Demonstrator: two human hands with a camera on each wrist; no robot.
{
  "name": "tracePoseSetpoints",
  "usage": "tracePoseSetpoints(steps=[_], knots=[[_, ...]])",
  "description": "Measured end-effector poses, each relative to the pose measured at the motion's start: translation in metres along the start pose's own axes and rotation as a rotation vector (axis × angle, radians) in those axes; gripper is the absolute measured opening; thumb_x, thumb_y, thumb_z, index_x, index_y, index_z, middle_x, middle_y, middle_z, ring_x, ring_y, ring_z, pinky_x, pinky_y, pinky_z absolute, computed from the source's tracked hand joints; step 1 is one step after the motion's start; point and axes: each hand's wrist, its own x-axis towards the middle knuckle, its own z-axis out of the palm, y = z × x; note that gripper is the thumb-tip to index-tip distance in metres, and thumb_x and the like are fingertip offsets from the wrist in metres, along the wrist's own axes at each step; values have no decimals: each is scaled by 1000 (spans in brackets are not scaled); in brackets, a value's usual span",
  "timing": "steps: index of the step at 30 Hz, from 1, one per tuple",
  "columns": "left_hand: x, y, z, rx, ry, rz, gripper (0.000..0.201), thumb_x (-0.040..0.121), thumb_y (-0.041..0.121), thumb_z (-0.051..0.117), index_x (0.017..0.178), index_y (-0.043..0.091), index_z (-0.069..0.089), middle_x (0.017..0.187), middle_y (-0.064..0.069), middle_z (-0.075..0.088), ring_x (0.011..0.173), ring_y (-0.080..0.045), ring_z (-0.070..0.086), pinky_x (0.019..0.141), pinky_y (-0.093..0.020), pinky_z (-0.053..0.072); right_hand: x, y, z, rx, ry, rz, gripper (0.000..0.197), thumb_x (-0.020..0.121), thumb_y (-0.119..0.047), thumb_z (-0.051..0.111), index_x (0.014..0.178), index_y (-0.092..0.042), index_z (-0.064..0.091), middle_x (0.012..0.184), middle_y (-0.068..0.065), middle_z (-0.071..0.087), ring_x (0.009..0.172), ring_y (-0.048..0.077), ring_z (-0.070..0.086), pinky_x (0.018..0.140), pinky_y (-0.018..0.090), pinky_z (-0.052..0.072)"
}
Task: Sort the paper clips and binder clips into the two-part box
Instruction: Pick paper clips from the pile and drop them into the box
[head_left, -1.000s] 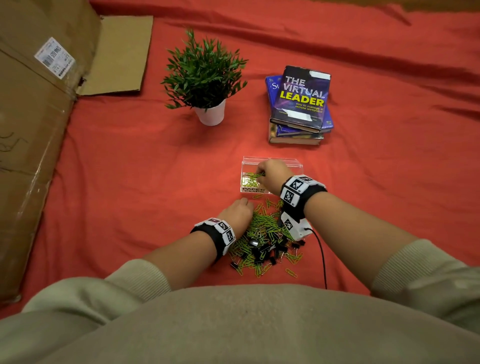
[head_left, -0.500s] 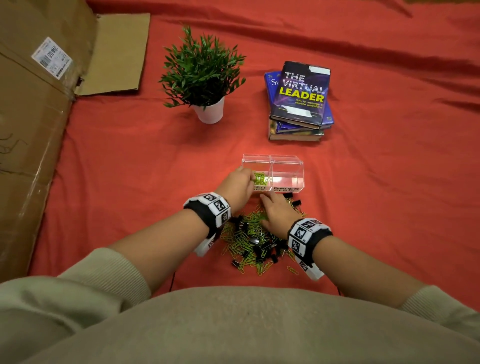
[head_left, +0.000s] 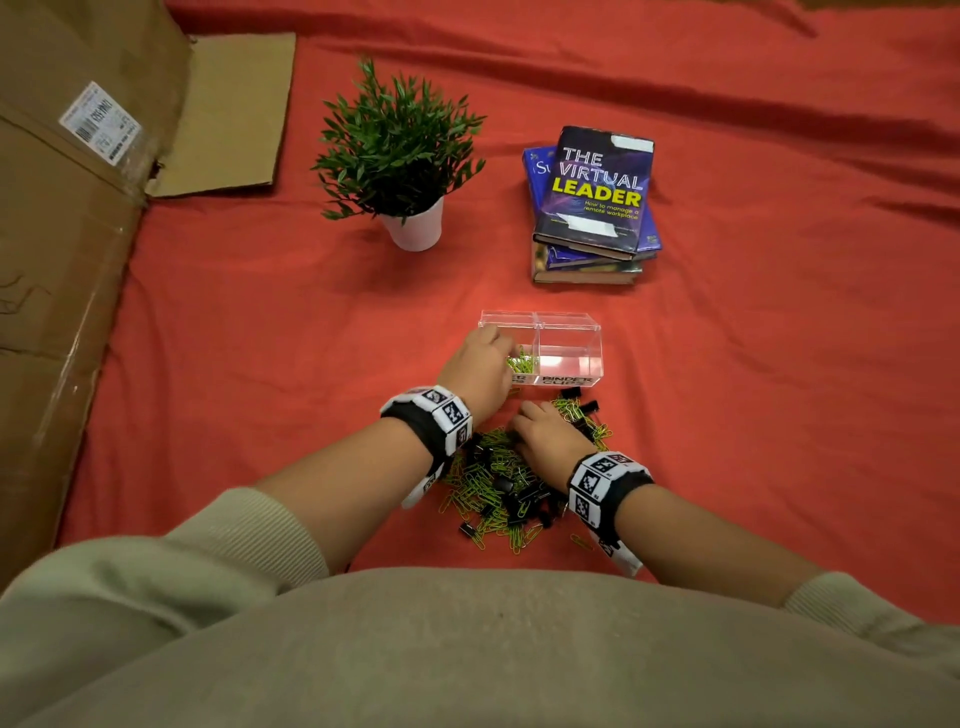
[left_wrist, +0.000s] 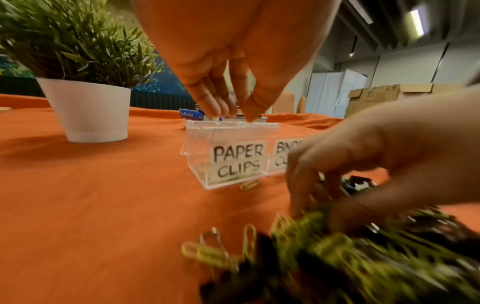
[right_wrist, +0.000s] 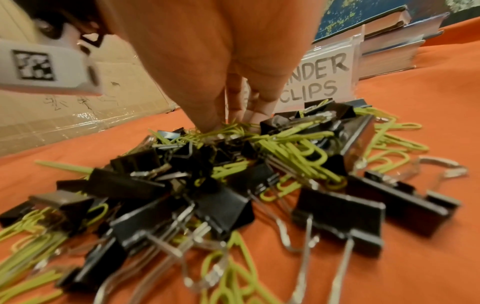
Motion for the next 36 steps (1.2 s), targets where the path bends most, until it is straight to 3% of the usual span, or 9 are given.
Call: tracePoseSetpoints(steps=[4, 10, 13, 16, 19, 22, 25, 30, 36], knots=[[-34, -12, 18, -6, -127, -61, 16, 88, 8, 53, 99, 14, 62, 105, -2, 56, 101, -20, 54, 90, -34, 48, 1, 3, -3, 25, -11, -4, 23, 88, -5, 52, 110, -4, 58, 115, 11, 54, 111, 29, 46, 100, 37, 39], [-50, -21, 37, 50, -327, -63, 42, 86, 12, 56, 128, 13, 53, 116, -5, 51, 110, -23, 52, 96, -34, 46, 0, 3, -22, 205, -55, 135, 16, 91, -12, 55, 105, -6, 59, 108, 8, 56, 100, 23, 53, 93, 32, 44], [-50, -20, 39, 102, -340, -35, 43, 88, 14, 55, 131, 16, 52, 113, -6, 50, 108, -24, 52, 90, -35, 46, -3, 4, -36, 452, -78, 302, 11, 89, -15, 60, 99, -11, 62, 94, 5, 62, 78, 18, 59, 70, 30, 53], [-49, -20, 40, 153, -329, 17, 34, 90, 17, 55, 124, 14, 58, 112, -8, 51, 104, -27, 54, 85, -37, 49, -2, 8, -56, 713, -95, 369, 5, 88, -15, 62, 93, -17, 62, 82, 4, 63, 58, 11, 52, 53, 25, 47], [-50, -18, 40, 205, -330, 77, 32, 91, 16, 54, 122, 14, 60, 112, -9, 53, 103, -28, 56, 80, -37, 49, 9, 10, -82, 828, -20, 384, 8, 87, -16, 64, 94, -15, 63, 88, 8, 66, 65, 14, 55, 67, 32, 51], [-51, -17, 40, 260, -356, 101, 30, 91, 12, 52, 121, 11, 59, 109, -10, 53, 102, -29, 57, 76, -39, 49, 31, 10, -101, 818, 60, 376, 15, 86, -17, 65, 100, -12, 61, 81, 0, 62, 64, 13, 56, 64, 28, 50], [-50, -18, 41, 291, -374, 108, 24, 91, 9, 50, 113, 8, 59, 106, -10, 52, 99, -31, 57, 70, -40, 49, 56, 5, -106, 637, 109, 339, 16, 88, -14, 63, 101, -6, 62, 84, 5, 60, 65, 15, 55, 61, 28, 48], [-48, -18, 41, 323, -418, 119, 19, 90, 5, 48, 108, 6, 56, 107, -11, 53, 96, -32, 58, 68, -41, 47, 76, 0, -97, 305, 114, 284, 28, 88, -9, 58, 115, -6, 63, 111, 14, 66, 101, 29, 62, 87, 32, 48], [-46, -19, 44, 295, -408, 90, 21, 90, 4, 47, 109, 4, 55, 109, -13, 55, 99, -33, 58, 74, -43, 48, 49, -1, -90, 242, 210, 167, 30, 89, -6, 54, 118, -9, 62, 118, 10, 61, 113, 24, 56, 101, 32, 42]])
